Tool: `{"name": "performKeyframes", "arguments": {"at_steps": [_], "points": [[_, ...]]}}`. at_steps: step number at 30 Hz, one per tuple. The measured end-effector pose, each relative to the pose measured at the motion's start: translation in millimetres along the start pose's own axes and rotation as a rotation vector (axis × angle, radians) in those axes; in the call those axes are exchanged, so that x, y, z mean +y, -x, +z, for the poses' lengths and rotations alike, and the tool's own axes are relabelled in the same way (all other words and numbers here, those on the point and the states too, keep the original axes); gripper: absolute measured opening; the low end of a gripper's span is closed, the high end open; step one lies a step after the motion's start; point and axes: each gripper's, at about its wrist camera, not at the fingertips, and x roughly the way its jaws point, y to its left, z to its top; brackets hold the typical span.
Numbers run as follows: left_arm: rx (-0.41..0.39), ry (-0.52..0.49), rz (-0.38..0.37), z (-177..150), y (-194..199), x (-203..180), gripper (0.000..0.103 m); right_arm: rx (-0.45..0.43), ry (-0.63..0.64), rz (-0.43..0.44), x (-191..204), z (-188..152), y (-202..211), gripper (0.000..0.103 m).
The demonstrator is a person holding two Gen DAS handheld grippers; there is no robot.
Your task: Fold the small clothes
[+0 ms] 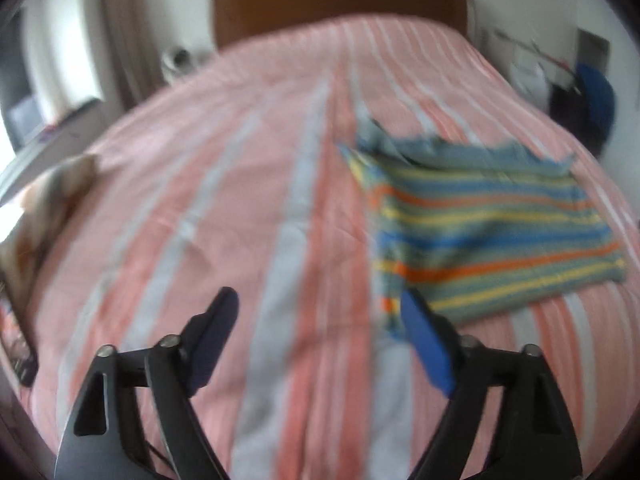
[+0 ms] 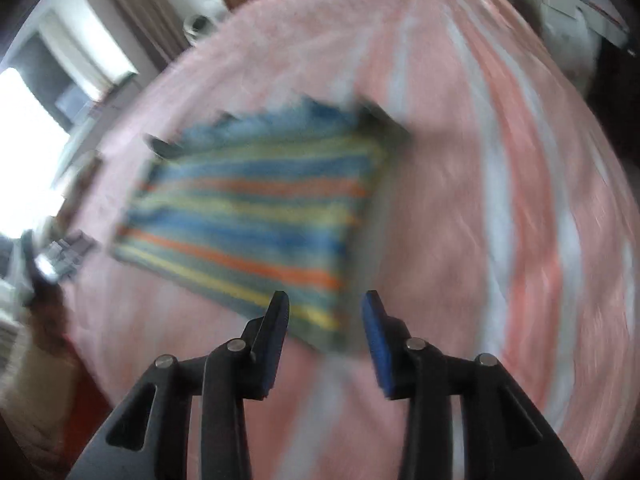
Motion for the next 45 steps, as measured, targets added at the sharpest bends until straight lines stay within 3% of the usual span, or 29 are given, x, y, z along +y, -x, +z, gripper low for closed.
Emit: {"name": "performKeyframes", "arguments": {"at_steps": [3,5,7,9,10,12,13,15,16,18,25,29,33,38,42,45], "points": [[-0.011,0.041,0.049,-16.8,-20.5,5.7,0.087,0.019,-0.102,0.244,31.7,45.9,-26.3,0.045],[0.013,0.049,0.063,-32.9,-39.2,6.3,0.087,0.077,-0.215,0.372,43.6,72.1,-69.4,0.045],[0.011,0.049,0.059,-35.1,-44.4,5.5,0.087,0.155,-0.305,0.406,49.5,95.5,-125.8,0.045],[0.009,0.049,0.043,-34.6,-46.0,5.5,0.089,0.209,-0.362,0.381,48.5,117.2,-176.7,0.045],[0.006,0.050,0.041,-35.4,-46.2,6.0,0.089,0.191,-0.376,0.370,45.2,126.0,-190.0,0.044],[0.006,0.051,0.035,-35.5,-47.8,6.1,0.090,0.045,-0.418,0.365,35.3,147.5,-198.4,0.044],[0.006,0.053,0.033,-35.2,-49.7,5.8,0.091,-0.079,-0.432,0.386,30.3,159.2,-190.8,0.044],[0.005,0.055,0.026,-39.0,-44.0,9.7,0.091,-0.193,-0.432,0.409,29.3,168.8,-174.8,0.045],[0.007,0.058,0.019,-38.6,-45.4,10.0,0.092,-0.218,-0.413,0.419,34.5,171.2,-166.2,0.046],[0.009,0.063,0.013,-38.8,-46.2,11.4,0.092,-0.177,-0.313,0.411,57.3,172.3,-157.6,0.046],[0.011,0.061,0.017,-40.9,-43.5,13.0,0.094,0.096,-0.081,0.460,163.0,139.8,-201.5,0.046],[0.012,0.062,0.016,-40.2,-44.4,11.5,0.094,0.099,0.015,0.473,204.8,114.4,-207.3,0.046],[0.016,0.064,0.014,-39.5,-46.1,12.1,0.095,0.060,0.174,0.414,224.0,69.8,-171.7,0.046],[0.018,0.062,0.019,-38.7,-47.5,12.9,0.095,-0.045,0.273,0.240,191.0,11.4,-114.2,0.051],[0.023,0.060,0.028,-38.7,-48.5,12.2,0.096,-0.146,0.251,0.047,132.6,-42.0,-63.6,0.052],[0.031,0.052,0.044,-38.2,-50.1,10.5,0.098,-0.225,0.148,-0.089,85.4,-92.4,-32.0,0.053]]}}
